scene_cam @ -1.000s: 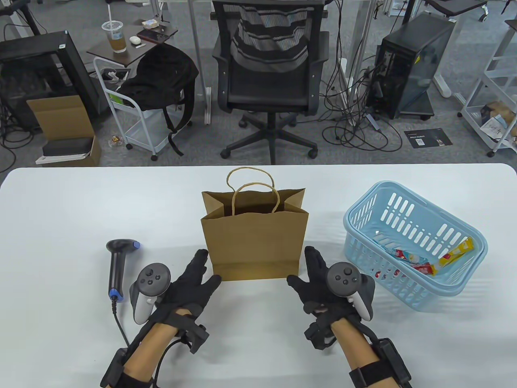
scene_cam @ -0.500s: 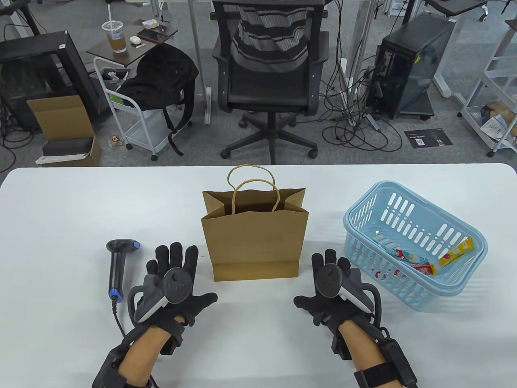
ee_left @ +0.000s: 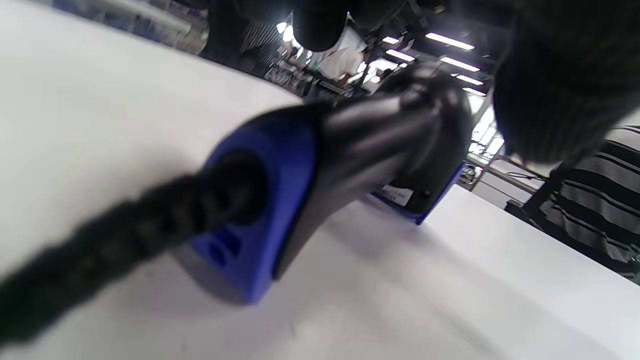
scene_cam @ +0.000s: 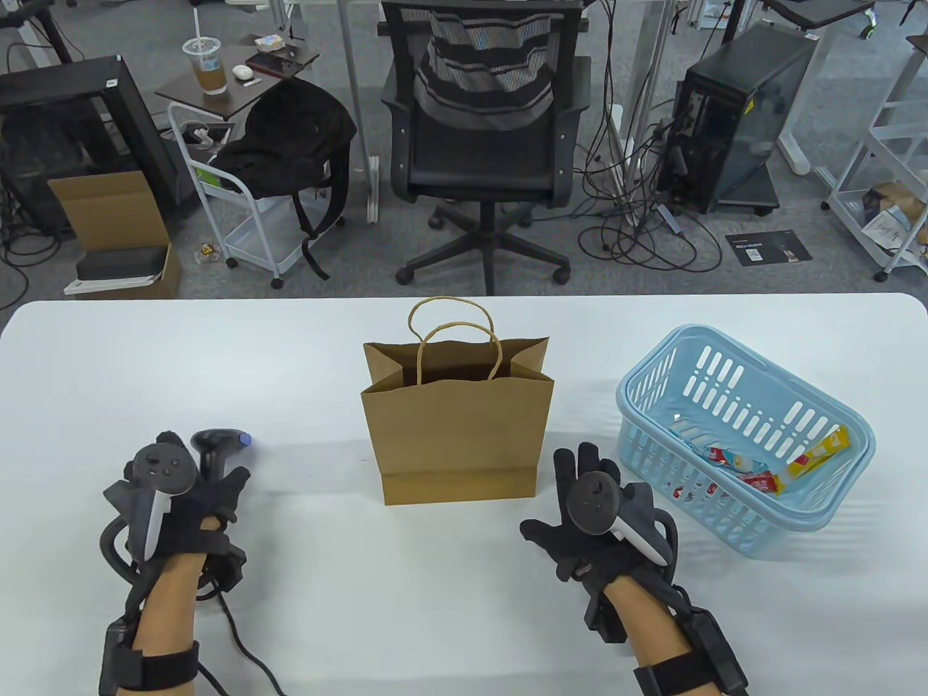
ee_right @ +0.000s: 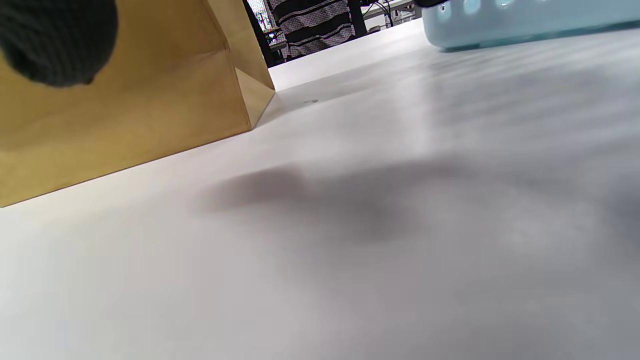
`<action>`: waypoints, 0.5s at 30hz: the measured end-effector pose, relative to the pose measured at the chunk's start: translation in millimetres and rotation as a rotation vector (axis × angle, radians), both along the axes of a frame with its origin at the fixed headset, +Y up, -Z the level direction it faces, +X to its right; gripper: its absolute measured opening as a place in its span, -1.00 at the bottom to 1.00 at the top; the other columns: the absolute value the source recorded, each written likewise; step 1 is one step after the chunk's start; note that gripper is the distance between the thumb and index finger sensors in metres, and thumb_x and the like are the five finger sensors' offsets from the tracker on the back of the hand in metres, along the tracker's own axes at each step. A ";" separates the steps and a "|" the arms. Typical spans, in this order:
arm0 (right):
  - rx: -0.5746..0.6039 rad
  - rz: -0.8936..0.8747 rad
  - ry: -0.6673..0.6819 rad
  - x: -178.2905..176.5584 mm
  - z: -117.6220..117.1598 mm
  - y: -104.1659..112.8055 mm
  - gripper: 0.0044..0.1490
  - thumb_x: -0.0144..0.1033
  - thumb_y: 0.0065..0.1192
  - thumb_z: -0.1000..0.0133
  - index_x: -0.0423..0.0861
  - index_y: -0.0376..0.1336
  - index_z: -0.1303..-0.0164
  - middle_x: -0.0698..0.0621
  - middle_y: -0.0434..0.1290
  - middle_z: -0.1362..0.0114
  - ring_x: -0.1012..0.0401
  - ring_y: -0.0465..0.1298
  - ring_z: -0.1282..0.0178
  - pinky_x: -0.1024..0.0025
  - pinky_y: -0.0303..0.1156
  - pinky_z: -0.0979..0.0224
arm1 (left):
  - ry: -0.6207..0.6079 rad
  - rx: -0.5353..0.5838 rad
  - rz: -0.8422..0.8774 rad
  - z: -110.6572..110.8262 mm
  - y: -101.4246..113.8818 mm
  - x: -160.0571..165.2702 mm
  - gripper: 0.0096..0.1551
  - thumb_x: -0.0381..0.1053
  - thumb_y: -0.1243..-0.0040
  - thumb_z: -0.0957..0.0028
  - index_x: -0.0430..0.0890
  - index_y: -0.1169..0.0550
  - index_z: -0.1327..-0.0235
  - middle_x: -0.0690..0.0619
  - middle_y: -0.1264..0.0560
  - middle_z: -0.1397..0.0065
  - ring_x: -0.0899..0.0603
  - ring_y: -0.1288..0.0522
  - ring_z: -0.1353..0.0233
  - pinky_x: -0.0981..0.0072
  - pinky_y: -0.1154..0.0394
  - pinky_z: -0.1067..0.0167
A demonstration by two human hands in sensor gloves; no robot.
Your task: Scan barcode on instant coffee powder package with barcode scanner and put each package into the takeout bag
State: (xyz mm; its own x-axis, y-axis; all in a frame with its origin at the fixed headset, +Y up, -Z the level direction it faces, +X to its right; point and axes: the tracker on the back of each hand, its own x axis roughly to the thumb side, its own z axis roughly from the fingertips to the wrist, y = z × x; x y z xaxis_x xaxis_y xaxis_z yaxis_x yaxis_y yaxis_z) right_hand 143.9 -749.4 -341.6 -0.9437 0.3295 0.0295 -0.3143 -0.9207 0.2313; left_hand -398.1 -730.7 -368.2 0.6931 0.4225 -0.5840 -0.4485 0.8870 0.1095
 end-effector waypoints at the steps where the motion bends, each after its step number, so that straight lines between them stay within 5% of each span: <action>1: 0.000 -0.001 0.001 0.1 -0.3 -0.6 0.39 0.50 0.18 -0.06 0.11 -0.50 -0.70 -0.18 -0.54 -0.79 -0.29 -0.26 -0.78 -0.25 -0.09 -0.74 | 0.015 0.019 0.053 -1.8 -2.5 -1.8 0.29 0.62 -0.25 0.08 0.10 0.05 -0.71 0.11 -0.04 -0.78 -0.20 0.04 -0.83 -0.14 0.01 -0.72; 8: 0.015 -0.016 -0.013 1.8 -0.7 -0.9 0.37 0.49 0.18 -0.06 0.11 -0.47 -0.71 -0.19 -0.52 -0.81 -0.29 -0.22 -0.79 -0.25 -0.06 -0.73 | 0.040 -0.141 -0.081 -16.3 -14.5 5.8 -0.06 0.49 -0.35 0.00 0.16 -0.30 -0.58 0.15 -0.42 -0.52 -0.15 -0.38 -0.59 -0.04 -0.28 -0.56; 15: 0.008 -0.023 -0.010 2.3 0.1 -0.1 0.38 0.49 0.16 -0.08 0.20 -0.57 -0.66 -0.21 -0.55 -0.79 -0.30 -0.20 -0.79 -0.24 -0.04 -0.73 | 0.007 0.013 0.010 -13.0 -6.5 10.7 -0.18 0.46 -0.34 -0.02 0.11 -0.41 -0.46 0.18 -0.54 -0.28 -0.13 -0.52 -0.36 0.04 -0.41 -0.41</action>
State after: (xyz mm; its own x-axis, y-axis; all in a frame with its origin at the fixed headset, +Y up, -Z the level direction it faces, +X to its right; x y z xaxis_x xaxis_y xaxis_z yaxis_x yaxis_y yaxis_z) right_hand 146.2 -749.4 -341.5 -0.9363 0.3505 0.0230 -0.3372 -0.9153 0.2204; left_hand -387.5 -737.2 -381.2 0.6847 0.4372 -0.5831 -0.4569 0.8809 0.1240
